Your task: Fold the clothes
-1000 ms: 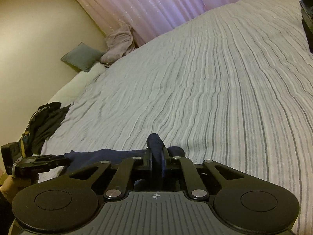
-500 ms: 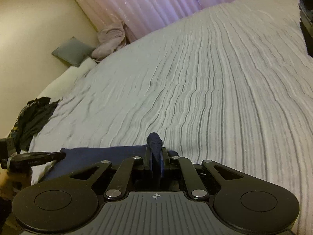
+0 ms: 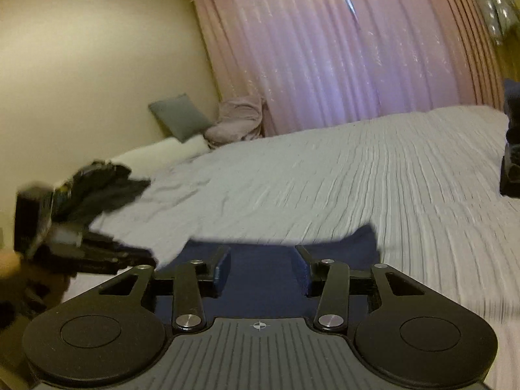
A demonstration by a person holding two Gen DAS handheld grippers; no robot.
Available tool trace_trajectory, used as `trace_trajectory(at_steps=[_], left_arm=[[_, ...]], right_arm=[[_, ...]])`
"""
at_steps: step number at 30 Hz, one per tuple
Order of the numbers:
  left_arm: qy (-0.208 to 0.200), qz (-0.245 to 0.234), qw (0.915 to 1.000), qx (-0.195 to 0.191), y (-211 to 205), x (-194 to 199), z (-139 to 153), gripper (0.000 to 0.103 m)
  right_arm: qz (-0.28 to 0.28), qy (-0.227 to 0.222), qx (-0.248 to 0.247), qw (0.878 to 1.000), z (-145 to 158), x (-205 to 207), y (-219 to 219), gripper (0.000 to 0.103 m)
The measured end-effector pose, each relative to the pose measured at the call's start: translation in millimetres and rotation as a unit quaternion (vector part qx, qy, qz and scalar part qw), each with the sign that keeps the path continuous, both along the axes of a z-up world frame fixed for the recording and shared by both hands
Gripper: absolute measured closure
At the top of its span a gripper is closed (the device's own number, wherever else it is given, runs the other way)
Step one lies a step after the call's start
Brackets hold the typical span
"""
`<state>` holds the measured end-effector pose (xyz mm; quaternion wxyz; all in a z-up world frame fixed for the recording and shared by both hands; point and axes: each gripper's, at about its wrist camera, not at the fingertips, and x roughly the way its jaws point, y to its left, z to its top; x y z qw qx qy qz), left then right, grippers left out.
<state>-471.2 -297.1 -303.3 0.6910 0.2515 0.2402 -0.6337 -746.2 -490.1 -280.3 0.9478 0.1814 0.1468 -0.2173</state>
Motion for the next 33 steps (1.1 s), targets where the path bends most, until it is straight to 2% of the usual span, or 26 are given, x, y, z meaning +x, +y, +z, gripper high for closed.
trace_trajectory(at_steps=[2, 3, 5, 7, 9, 12, 14, 18, 20, 24, 30, 33], left_arm=[[-0.001, -0.003, 0.9999, 0.016, -1, -10, -18, 0.085], [-0.002, -0.005, 0.9997, 0.025, -2, -16, -27, 0.085], [0.005, 0.004, 0.9996, 0.027, 1, -18, -29, 0.085], [0.007, 0.012, 0.9996, 0.025, 4, -18, -25, 0.085], [0.007, 0.020, 0.9994, 0.028, 4, -17, -26, 0.085], [-0.002, 0.027, 0.9991, 0.031, 4, -20, -30, 0.085], [-0.008, 0.032, 0.9990, 0.032, 5, -23, -30, 0.085], [-0.006, 0.037, 0.9988, 0.031, 6, -20, -30, 0.085], [-0.008, 0.039, 0.9987, 0.031, 9, -19, -30, 0.085], [-0.010, 0.040, 0.9987, 0.031, 13, -16, -30, 0.085], [-0.010, 0.039, 0.9987, 0.031, 13, -15, -31, 0.085], [-0.015, 0.040, 0.9986, 0.029, 15, -16, -29, 0.085]], right_arm=[[-0.011, 0.029, 0.043, 0.999, -37, 4, -3, 0.060], [-0.011, 0.036, 0.048, 0.998, -46, 4, -3, 0.060], [-0.005, 0.044, 0.040, 0.998, -48, 3, 1, 0.060], [-0.007, 0.049, 0.015, 0.999, -37, 0, 9, 0.060], [-0.011, 0.073, -0.007, 0.997, -34, 4, 13, 0.060], [-0.010, 0.098, -0.005, 0.995, -43, 9, 9, 0.060], [-0.018, 0.104, -0.016, 0.994, -36, 10, 17, 0.060], [0.012, 0.112, -0.055, 0.992, -29, 28, 36, 0.060], [0.019, 0.127, -0.050, 0.990, -37, 41, 32, 0.060], [0.012, 0.131, -0.034, 0.991, -47, 51, 27, 0.060], [0.026, 0.132, -0.033, 0.990, -49, 48, 22, 0.060], [0.028, 0.128, -0.023, 0.991, -50, 33, 17, 0.060]])
